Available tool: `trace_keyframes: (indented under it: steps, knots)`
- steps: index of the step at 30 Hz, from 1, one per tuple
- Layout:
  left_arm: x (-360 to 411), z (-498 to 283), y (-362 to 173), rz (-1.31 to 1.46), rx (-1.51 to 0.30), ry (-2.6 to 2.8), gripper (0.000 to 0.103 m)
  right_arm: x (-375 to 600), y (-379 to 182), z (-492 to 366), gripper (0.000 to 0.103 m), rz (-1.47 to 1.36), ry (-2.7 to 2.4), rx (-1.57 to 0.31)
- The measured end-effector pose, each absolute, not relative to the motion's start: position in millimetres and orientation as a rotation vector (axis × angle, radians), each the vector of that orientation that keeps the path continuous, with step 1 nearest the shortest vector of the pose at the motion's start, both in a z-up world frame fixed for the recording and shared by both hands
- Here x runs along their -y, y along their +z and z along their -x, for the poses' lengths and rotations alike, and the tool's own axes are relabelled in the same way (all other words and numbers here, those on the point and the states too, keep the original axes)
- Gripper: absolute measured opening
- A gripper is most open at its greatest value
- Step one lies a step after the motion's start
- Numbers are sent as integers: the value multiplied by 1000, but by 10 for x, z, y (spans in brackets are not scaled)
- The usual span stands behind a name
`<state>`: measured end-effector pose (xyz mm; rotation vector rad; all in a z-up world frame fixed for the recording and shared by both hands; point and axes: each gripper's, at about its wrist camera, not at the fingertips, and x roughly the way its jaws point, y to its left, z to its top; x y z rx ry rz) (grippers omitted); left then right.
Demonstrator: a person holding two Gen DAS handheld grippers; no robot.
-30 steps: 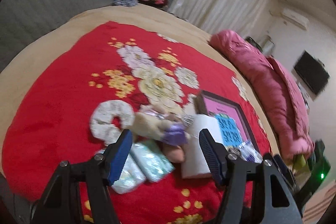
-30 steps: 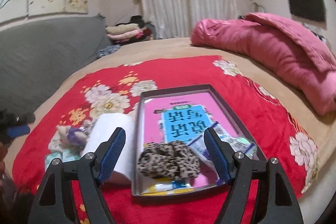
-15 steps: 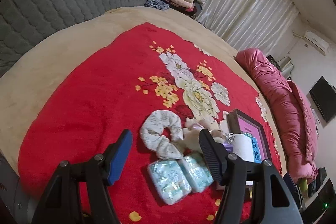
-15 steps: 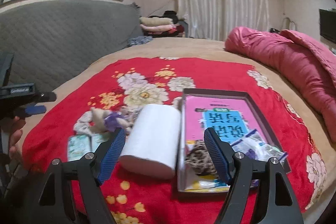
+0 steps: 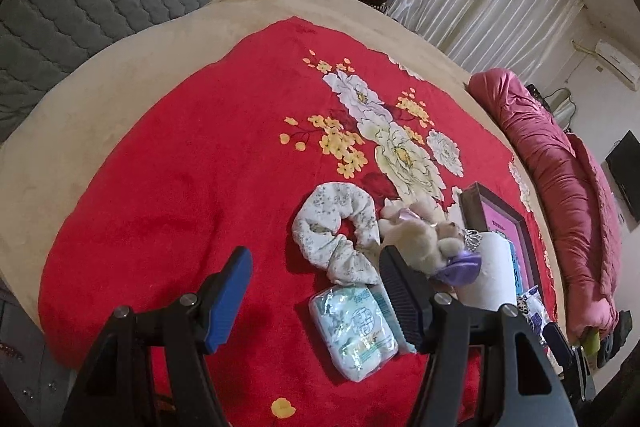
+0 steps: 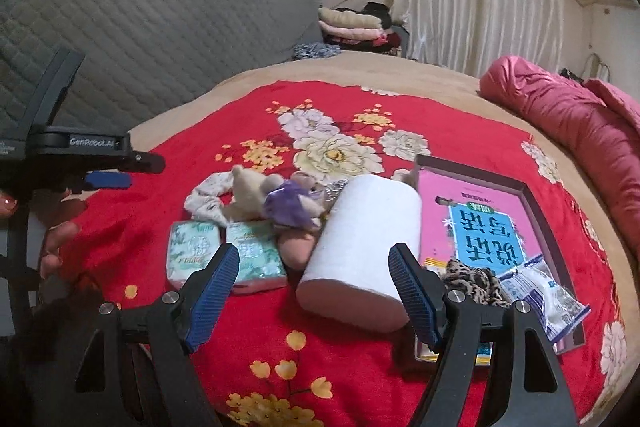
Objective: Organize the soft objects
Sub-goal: 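Grasp the floral scrunchie with the left tool while the right grasps the teddy bear's purple bow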
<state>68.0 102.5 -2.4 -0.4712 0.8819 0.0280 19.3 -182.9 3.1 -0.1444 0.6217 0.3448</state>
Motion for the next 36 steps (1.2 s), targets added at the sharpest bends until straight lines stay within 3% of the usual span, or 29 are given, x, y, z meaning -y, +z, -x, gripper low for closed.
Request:
trace_keyframes:
  steps: [36]
  knots:
    - [-857, -1210, -622, 488, -1004, 1, 66, 1188, -311, -966, 79, 442, 378, -651]
